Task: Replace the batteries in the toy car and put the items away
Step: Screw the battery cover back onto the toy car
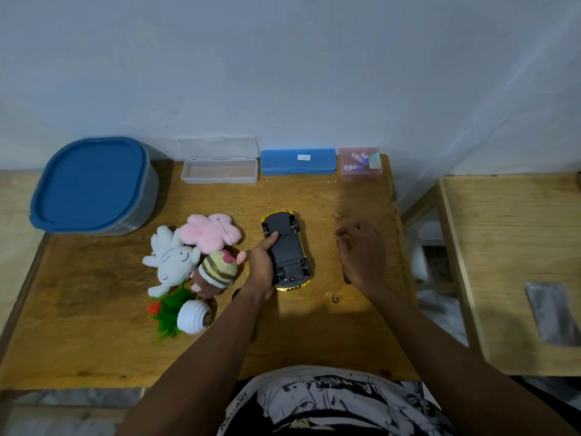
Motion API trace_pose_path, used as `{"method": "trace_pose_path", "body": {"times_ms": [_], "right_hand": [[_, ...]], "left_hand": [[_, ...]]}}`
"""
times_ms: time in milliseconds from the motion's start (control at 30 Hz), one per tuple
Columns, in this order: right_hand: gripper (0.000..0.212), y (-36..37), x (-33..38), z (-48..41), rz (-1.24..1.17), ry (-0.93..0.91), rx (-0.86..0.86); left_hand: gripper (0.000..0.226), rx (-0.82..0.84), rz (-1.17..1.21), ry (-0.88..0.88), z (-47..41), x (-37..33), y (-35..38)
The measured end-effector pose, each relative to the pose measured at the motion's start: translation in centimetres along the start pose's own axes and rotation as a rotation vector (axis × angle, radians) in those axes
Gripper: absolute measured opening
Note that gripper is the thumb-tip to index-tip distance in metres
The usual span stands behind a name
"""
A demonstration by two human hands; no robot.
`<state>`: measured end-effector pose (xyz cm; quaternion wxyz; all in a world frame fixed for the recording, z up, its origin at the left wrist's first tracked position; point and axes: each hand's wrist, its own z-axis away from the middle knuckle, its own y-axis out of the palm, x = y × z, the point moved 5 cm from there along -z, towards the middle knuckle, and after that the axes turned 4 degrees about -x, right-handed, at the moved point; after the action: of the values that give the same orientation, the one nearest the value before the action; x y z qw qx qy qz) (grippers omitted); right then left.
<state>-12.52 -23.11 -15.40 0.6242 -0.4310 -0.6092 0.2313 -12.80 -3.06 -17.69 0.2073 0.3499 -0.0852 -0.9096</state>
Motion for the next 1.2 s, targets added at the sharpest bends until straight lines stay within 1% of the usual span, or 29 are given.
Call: {"method": "trace_pose_path", "body": {"times_ms": [167,333,467,600,767,867,967,1033,1133,1200], "right_hand": [[0.004,0.2,0.1,0.1,-0.014,-0.009,0.037],[0.007,-0.4,0.1,0.6,0.120,-0.088,0.058],[0.014,-0.4,-0.1,1.0,0.218,-0.124,0.069],[0.004,-0.2,0.1,1.0,0.214,-0.144,0.051],[0.011,0.3,0.2,1.3,0.202,-0.179,0.042],[0.011,0.6,0.6,1.4,0.214,-0.189,0.053],[0.010,0.6,0.9,1.5,0.165,-0.168,0.046],[0.008,0.2,1.8,1.5,0.073,-0.167,0.016],[0.005,-0.7,4.1,1.3,-0.080,-0.220,-0.024],[0.008,-0.9,5.5,1.2,-0.108,-0.282,-0.010]], "left_hand": [[0.031,0.006,0.058,0.017,-0.1,0.0,-0.4],[0.031,0.029,-0.072,-0.005,0.0,0.0,0.0],[0.026,0.025,-0.129,0.021,0.1,0.0,0.6],[0.029,0.027,-0.149,0.031,0.0,0.0,0.5],[0.027,0.025,-0.155,0.056,0.3,-0.2,0.6],[0.026,0.024,-0.162,0.062,0.1,-0.1,0.5],[0.026,0.031,-0.164,0.066,-0.1,0.0,0.4],[0.028,0.035,-0.163,0.068,-0.1,0.0,0.4],[0.032,0.049,-0.171,0.084,-0.2,0.0,0.4],[0.032,0.059,-0.179,0.094,-0.3,0.0,0.5]]}}
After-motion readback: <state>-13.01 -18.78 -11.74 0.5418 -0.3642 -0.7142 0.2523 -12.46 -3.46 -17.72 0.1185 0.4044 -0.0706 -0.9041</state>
